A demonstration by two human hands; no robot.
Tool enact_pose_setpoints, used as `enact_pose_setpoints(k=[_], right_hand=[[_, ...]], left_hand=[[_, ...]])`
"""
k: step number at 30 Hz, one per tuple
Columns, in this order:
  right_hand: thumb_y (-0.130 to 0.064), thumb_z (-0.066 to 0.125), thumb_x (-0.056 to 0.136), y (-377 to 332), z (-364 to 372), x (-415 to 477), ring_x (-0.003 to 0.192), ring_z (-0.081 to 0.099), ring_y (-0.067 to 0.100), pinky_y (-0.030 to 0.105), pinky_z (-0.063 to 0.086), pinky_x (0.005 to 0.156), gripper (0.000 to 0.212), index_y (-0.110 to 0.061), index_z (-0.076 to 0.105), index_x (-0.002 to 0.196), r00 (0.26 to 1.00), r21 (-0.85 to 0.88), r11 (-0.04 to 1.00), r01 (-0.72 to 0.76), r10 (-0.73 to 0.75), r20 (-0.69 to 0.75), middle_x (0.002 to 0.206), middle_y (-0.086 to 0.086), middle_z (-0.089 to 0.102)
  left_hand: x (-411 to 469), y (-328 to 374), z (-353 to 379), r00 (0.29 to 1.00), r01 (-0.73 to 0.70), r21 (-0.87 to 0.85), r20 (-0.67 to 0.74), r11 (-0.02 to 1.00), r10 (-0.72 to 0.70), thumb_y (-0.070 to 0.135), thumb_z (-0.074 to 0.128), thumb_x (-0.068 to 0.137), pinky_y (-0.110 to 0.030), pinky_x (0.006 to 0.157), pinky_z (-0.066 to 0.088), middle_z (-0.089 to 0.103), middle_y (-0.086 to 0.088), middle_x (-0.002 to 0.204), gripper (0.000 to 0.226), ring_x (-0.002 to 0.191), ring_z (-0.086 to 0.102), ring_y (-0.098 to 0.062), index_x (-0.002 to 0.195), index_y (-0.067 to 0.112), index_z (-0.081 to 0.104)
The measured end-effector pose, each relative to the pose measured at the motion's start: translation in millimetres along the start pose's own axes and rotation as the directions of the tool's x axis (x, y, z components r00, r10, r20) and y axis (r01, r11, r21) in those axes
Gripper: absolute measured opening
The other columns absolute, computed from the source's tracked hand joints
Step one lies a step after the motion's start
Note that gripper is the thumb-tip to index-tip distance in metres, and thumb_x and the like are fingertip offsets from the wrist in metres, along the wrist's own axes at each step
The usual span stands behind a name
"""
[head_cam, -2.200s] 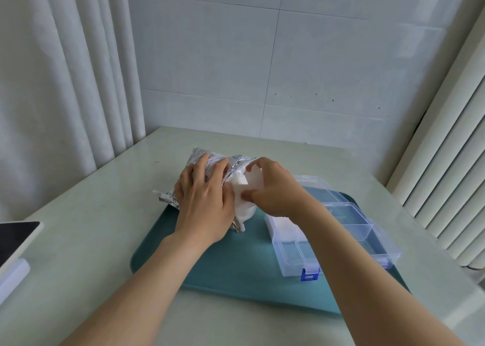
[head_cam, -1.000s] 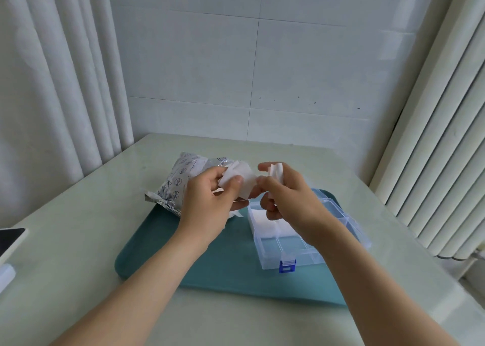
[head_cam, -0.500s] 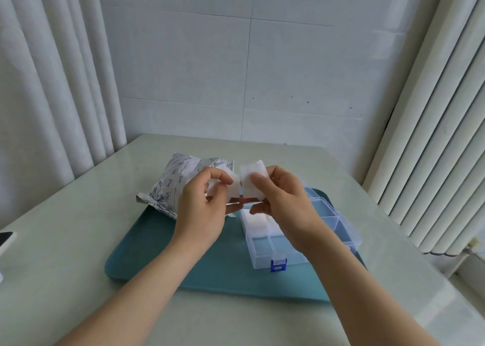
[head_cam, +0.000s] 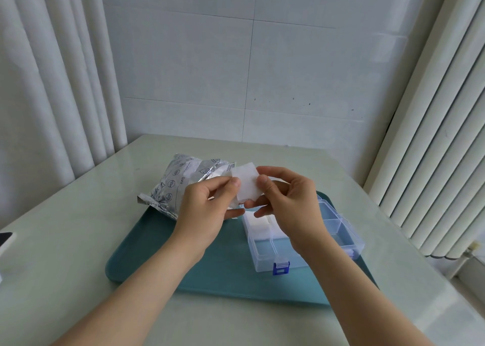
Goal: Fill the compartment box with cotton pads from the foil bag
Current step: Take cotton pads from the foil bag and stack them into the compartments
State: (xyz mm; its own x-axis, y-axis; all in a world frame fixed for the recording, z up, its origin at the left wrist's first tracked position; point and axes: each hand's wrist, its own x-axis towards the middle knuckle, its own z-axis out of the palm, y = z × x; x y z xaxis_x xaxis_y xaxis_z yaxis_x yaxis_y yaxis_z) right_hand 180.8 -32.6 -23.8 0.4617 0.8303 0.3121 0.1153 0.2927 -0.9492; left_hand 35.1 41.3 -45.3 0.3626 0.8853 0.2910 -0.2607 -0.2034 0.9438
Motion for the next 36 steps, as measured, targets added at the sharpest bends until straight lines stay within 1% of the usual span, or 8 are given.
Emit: enact_pose_setpoints(k=[4, 8, 13, 22, 26, 29, 33, 36], right_hand=[[-0.01, 0.067, 0.101, 2.6, 2.0, -0.8, 0.066, 0.077, 0.03, 0.043, 0.062, 0.055, 0.019, -0.021, 0.066, 0.117, 0.993, -0.164, 0.981, 0.105, -0.112, -0.038, 0.097, 0.003, 0.076], [-0.019, 0.073, 0.098, 5.3, 1.2, -0.8, 0.066, 0.075, 0.022, 0.038, 0.06, 0.054, 0.006, -0.015, 0.075, 0.103, 0.99, -0.239, 0.963, 0.126, -0.139, -0.039, 0.094, -0.006, 0.076], [-0.023, 0.082, 0.092, 6.3, 2.3, -1.3, 0.068, 0.075, 0.021, 0.041, 0.061, 0.056, 0.015, -0.013, 0.076, 0.1, 0.993, -0.25, 0.962, 0.11, -0.119, -0.024, 0.093, -0.004, 0.077], [-0.024, 0.085, 0.089, 6.6, 2.5, 0.4, 0.067, 0.076, 0.021, 0.034, 0.06, 0.056, 0.024, -0.011, 0.075, 0.107, 0.994, -0.23, 0.97, 0.078, -0.093, -0.053, 0.096, -0.001, 0.077], [-0.021, 0.083, 0.091, 5.1, 2.1, -0.3, 0.067, 0.078, 0.024, 0.045, 0.063, 0.058, 0.016, -0.013, 0.076, 0.102, 0.991, -0.21, 0.972, 0.103, -0.119, -0.064, 0.091, 0.001, 0.08], [-0.017, 0.08, 0.094, 2.8, 2.3, -1.9, 0.068, 0.079, 0.025, 0.041, 0.062, 0.057, 0.013, -0.016, 0.075, 0.106, 0.992, -0.181, 0.978, 0.1, -0.111, -0.053, 0.087, 0.002, 0.081], [-0.015, 0.077, 0.095, -1.5, 4.5, -4.4, 0.066, 0.078, 0.02, 0.037, 0.062, 0.054, 0.025, -0.025, 0.075, 0.118, 0.99, -0.23, 0.966, 0.117, -0.133, -0.054, 0.085, -0.006, 0.081], [-0.015, 0.078, 0.095, -2.6, 7.2, -6.7, 0.062, 0.077, 0.018, 0.04, 0.062, 0.053, 0.023, -0.027, 0.077, 0.115, 0.98, -0.254, 0.956, 0.149, -0.176, -0.089, 0.087, -0.008, 0.081]], left_hand=[[1.1, -0.7, -1.9, 1.0, 0.001, -0.002, -0.018, 1.0, -0.001, 0.018, 0.068, 0.103, -0.03, 0.075, 0.065, 0.07, 0.002, 0.082, 0.015, 0.082, 0.07, -0.013, 0.104, 0.012, 0.082], [0.1, 0.0, -1.7, 1.0, -0.028, 0.015, 0.01, 1.0, 0.027, 0.018, 0.068, 0.103, -0.034, 0.077, 0.066, 0.078, -0.001, 0.093, 0.016, 0.087, 0.073, -0.014, 0.103, 0.013, 0.083], [-0.2, 1.0, -1.6, 0.998, -0.049, 0.031, 0.031, 0.998, 0.048, 0.017, 0.067, 0.104, -0.034, 0.078, 0.066, 0.08, -0.005, 0.095, 0.017, 0.092, 0.076, -0.022, 0.099, 0.017, 0.084], [1.6, -2.3, -3.9, 0.996, -0.068, 0.054, 0.061, 0.996, 0.065, 0.019, 0.069, 0.102, -0.037, 0.081, 0.066, 0.079, -0.001, 0.097, 0.015, 0.095, 0.075, -0.02, 0.105, 0.015, 0.083], [1.9, -2.1, -3.6, 0.997, -0.053, 0.018, 0.065, 0.998, 0.052, 0.02, 0.067, 0.103, -0.038, 0.082, 0.066, 0.076, -0.006, 0.096, 0.017, 0.099, 0.075, -0.028, 0.105, 0.015, 0.083], [2.9, -1.5, -3.3, 0.996, -0.037, -0.004, 0.081, 0.999, 0.037, 0.019, 0.062, 0.107, -0.041, 0.083, 0.066, 0.072, -0.02, 0.105, 0.021, 0.105, 0.074, -0.034, 0.107, 0.015, 0.082], [3.4, -1.9, -3.5, 0.996, -0.015, -0.013, 0.093, 1.0, 0.016, 0.02, 0.061, 0.108, -0.044, 0.083, 0.066, 0.074, -0.019, 0.11, 0.022, 0.108, 0.074, -0.035, 0.112, 0.015, 0.081], [2.4, -0.6, -3.3, 0.996, 0.01, -0.047, 0.089, 0.999, -0.006, 0.02, 0.06, 0.108, -0.044, 0.085, 0.066, 0.077, -0.017, 0.109, 0.022, 0.11, 0.073, -0.037, 0.111, 0.015, 0.082]])
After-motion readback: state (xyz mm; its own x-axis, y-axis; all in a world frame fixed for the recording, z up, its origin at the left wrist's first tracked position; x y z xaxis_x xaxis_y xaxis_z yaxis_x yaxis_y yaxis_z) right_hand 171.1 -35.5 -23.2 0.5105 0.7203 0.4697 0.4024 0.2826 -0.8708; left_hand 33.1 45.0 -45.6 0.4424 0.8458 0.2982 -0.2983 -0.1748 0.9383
